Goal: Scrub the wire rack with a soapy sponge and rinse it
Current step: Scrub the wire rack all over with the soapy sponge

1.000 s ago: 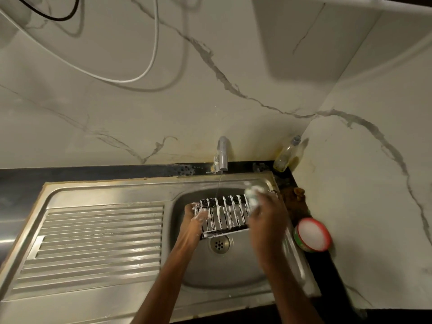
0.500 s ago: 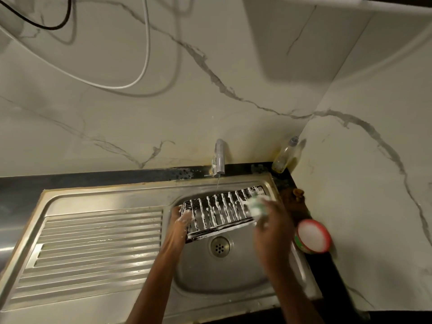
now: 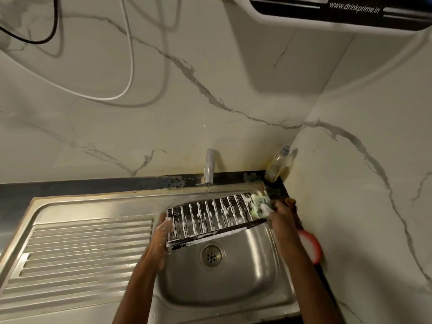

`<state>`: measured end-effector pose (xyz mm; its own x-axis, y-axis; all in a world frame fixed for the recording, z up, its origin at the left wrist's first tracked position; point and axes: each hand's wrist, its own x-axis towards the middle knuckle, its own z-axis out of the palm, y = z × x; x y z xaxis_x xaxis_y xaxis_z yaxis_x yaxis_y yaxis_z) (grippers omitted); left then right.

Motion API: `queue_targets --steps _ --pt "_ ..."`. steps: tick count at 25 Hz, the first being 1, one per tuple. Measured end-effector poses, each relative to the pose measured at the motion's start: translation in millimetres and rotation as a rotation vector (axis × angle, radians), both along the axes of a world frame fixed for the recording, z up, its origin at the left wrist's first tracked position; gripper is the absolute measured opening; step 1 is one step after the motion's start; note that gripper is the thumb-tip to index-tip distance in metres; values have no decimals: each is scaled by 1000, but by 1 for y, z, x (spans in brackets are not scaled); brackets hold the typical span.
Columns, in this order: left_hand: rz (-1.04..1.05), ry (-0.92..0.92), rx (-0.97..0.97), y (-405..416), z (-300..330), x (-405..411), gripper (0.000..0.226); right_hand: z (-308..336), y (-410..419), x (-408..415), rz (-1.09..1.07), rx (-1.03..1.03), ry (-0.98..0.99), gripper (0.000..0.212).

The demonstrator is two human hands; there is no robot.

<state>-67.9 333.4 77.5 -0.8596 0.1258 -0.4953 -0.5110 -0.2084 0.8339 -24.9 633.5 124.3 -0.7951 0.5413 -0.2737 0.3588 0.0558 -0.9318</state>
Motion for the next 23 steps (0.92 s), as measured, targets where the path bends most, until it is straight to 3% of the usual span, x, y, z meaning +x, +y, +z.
queue_targets --steps 4,6,9,12,13,15,17,19,23 --pt "18 -85 113 -8 -1 -1 52 3 -6 -7 86 -226 71 23" --pt "40 -160 136 -4 -10 0 56 7 -16 -7 128 -222 167 28" --pt "-2 -192 100 -6 -10 1 47 17 -24 -13 19 -339 216 24" --pt "-28 -118 -70 7 2 1 32 17 -30 -12 5 -195 224 28" --pt "-82 -72 -160 18 8 3 39 16 -34 -11 29 -129 242 31" --pt "-223 0 -330 47 19 9 86 15 -39 -11 118 -70 291 32" --pt "-225 -17 -366 69 26 8 115 16 -39 -10 226 1 306 39" --pt "-190 -25 -398 80 28 6 125 18 -36 -11 277 48 323 45" --pt "-161 -55 -550 95 30 7 123 33 -38 -12 423 70 448 42"
